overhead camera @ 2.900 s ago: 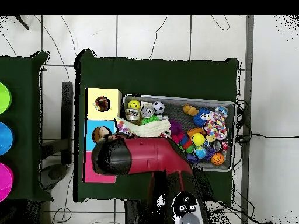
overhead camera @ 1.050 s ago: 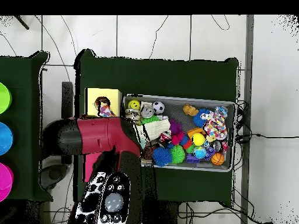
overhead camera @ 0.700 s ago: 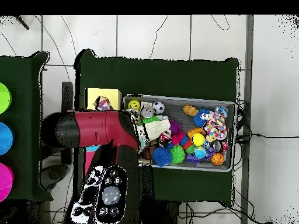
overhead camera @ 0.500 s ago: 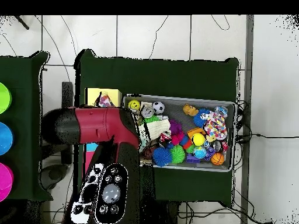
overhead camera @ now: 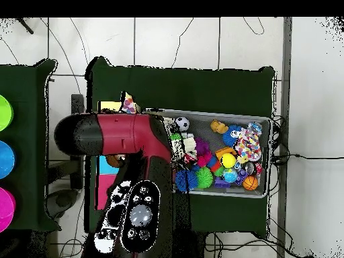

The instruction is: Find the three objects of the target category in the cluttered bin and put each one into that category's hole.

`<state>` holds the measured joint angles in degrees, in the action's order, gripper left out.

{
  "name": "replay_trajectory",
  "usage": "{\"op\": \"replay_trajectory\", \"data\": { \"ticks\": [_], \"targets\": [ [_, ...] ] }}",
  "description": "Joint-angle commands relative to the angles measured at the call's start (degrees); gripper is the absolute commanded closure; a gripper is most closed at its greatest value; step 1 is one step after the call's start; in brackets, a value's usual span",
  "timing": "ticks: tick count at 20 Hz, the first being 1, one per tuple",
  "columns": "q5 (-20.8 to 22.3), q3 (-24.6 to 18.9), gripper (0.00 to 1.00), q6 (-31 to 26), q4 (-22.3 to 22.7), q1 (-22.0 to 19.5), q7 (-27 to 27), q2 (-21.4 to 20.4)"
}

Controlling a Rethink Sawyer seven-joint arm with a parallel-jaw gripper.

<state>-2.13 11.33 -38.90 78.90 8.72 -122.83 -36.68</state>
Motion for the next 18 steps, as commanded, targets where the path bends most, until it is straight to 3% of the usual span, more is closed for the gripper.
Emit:
{"op": "replay_trajectory", "data": {
  "ticks": [1, 11, 18],
  "targets": [
    [-2.3, -2.9, 1.0, -1.6, -1.1, -1.6, -9.2, 3.7],
    [-2.5, -2.9, 1.0, 1.8, -2.5, -1.2, -10.3, 6.6],
    [-3.5, -1.5, 1.0, -1.4, -3.1, 1.1, -12.8, 5.9]
  ]
}}
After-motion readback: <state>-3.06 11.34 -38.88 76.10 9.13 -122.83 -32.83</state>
